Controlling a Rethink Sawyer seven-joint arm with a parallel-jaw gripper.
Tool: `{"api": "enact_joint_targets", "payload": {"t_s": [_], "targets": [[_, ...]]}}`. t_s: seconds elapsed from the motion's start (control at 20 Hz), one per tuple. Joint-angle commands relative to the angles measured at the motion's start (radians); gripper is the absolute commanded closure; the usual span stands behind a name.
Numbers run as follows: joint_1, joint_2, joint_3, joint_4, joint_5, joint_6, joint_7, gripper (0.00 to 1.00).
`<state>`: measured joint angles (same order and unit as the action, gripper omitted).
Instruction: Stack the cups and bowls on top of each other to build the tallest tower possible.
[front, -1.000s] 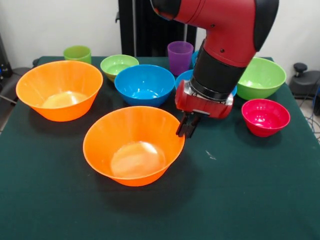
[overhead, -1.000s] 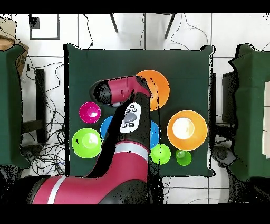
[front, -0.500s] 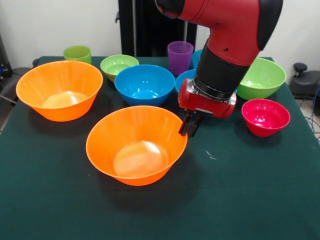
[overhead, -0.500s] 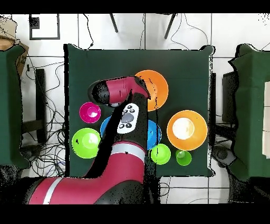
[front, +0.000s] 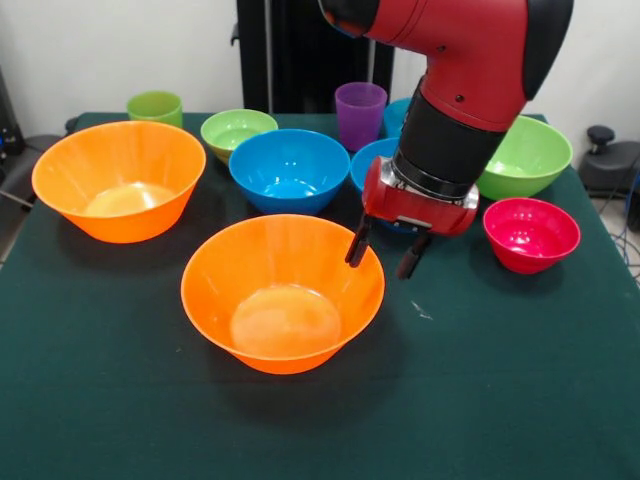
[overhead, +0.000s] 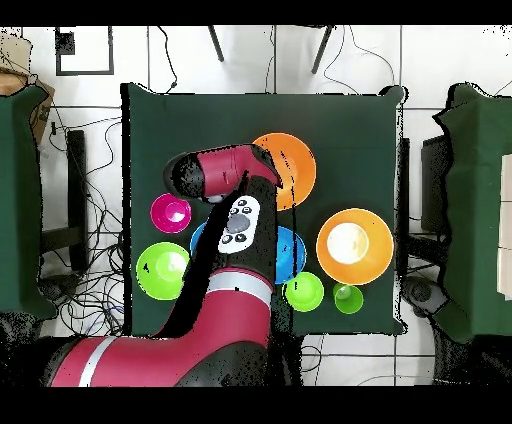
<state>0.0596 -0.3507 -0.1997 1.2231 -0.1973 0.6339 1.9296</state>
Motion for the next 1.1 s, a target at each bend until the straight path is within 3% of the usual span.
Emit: {"api": "enact_joint_targets", "payload": {"t_s": [0.05, 0.4, 0.5, 0.85, 1.1], "targets": [[0.006, 0.045, 0.065, 0.015, 0.019, -0.025, 0.131, 0.00], [0.006, 0.043, 0.067, 0.014, 0.023, -0.012, 0.129, 0.00], [-0.015, 0.019, 0.104, 0.045, 0.032, 0.006, 0.082, 0.00], [-0.055, -0.162, 0.182, 0.202, 0.063, 0.090, -0.040, 0.00], [-0.120, -0.249, 0.280, 0.316, 0.066, 0.026, -0.123, 0.00]]}}
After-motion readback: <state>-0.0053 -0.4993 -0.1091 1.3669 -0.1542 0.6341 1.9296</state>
